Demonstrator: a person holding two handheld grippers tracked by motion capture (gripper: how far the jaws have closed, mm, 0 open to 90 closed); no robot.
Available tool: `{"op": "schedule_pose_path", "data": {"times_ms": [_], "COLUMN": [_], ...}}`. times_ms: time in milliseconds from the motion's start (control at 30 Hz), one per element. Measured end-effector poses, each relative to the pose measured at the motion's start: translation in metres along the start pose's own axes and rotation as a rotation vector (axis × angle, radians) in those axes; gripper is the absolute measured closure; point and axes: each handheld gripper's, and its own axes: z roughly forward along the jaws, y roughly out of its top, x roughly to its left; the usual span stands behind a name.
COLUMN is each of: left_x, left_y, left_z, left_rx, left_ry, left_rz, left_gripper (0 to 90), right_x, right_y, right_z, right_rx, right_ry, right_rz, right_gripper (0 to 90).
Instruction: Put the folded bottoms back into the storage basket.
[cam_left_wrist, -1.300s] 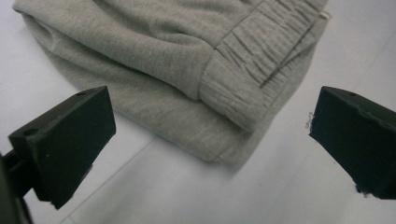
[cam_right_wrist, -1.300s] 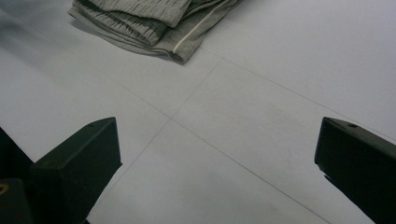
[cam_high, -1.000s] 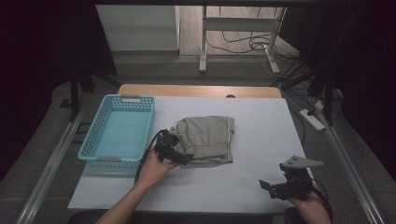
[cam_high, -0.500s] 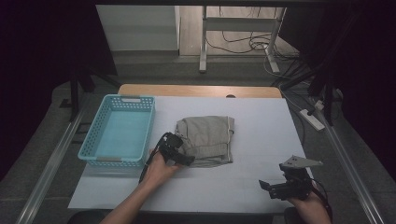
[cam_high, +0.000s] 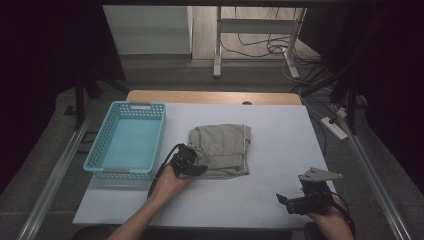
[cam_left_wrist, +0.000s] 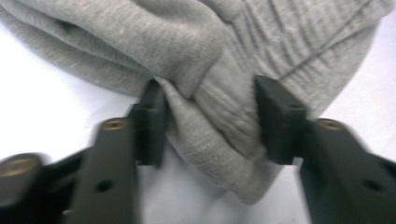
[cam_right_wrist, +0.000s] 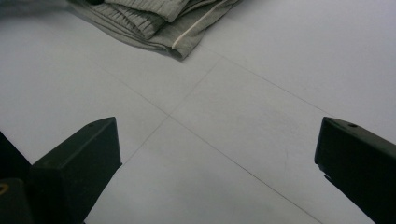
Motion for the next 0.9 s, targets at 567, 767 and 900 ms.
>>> {"op": "schedule_pose_path", "data": {"times_ms": [567,767,900], "left_x": [0.008,0.004,0.005], "left_y": [0.001,0.002,0.001], "left_z": [-0.002,-0.002,-0.002], "left_rx": [0.007,0.011,0.005], "left_ry": [-0.059,-0.030,-0.037], "left_rz": [-0.020,0.004,0.006], "left_gripper": [71.4,70.6,70.5], "right_x": [0.013,0.016,0.016], "right_y": [0.017,0.032,0.043], "right_z": [0.005,0.017,0.026], "right_rx": [-0.086,-0.071,-0.084], "right_ry": [0.035,0.083,0.106], "right_rz": [-0.095,-0.125,-0.143], "right_gripper": [0.3,0.4,0.4]}}
